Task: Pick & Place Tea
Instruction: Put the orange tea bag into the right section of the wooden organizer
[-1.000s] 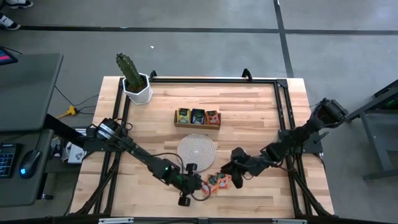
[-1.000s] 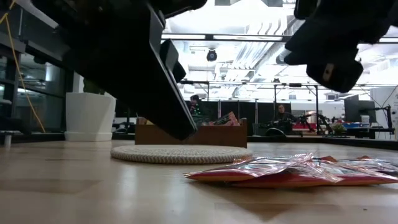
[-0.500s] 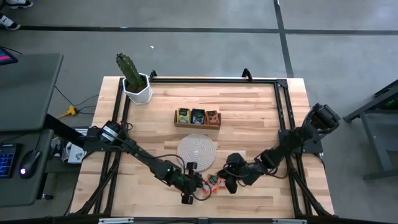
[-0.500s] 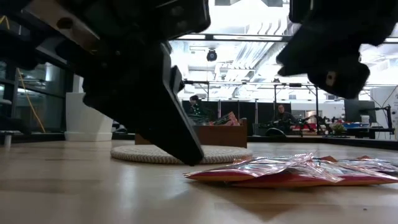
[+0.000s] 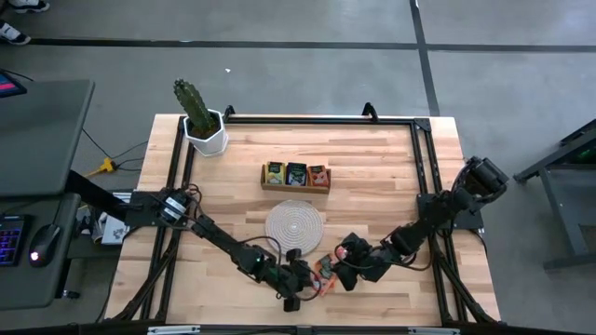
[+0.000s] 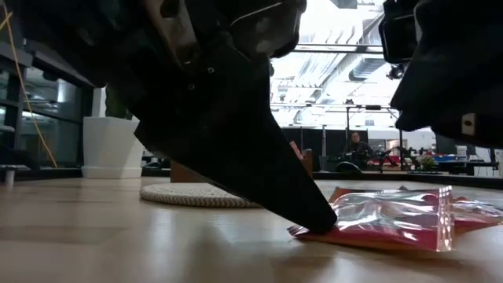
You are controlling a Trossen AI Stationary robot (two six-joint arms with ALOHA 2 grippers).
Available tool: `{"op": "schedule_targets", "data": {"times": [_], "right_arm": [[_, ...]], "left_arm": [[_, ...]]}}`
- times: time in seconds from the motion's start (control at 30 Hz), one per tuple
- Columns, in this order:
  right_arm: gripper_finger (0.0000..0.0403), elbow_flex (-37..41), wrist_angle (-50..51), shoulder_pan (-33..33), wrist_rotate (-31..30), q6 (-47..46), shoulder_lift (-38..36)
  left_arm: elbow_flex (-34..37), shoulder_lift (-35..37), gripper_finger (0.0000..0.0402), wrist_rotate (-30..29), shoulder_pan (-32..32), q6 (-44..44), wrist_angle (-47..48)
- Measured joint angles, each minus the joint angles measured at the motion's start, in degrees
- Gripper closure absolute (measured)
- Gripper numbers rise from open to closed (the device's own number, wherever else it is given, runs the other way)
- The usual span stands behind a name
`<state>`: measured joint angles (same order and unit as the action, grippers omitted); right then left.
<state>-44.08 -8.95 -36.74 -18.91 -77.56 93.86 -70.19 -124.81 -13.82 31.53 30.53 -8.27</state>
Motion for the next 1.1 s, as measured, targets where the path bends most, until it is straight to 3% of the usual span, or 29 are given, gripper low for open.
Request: {"op": "schedule_targets", "data": {"times": [0.33, 0.57, 1.1], "right_arm": [[0.025, -0.1, 0.6, -0.4, 1.7, -5.1, 0.0], [0.0193, -0.1, 0.2, 0.4, 6.5, -7.3, 1.7], [0.019, -0.1, -6.2, 3.4, 11.2, -6.4, 8.5]], "left_arm": [[0.3, -0.1, 0.0401, -0.3, 0.0, -0.3, -0.9], [0.3, -0.1, 0.0401, -0.2, 0.0, -0.4, -0.9], [0.3, -0.1, 0.0401, 0.1, 0.0, -0.4, -1.1]]}}
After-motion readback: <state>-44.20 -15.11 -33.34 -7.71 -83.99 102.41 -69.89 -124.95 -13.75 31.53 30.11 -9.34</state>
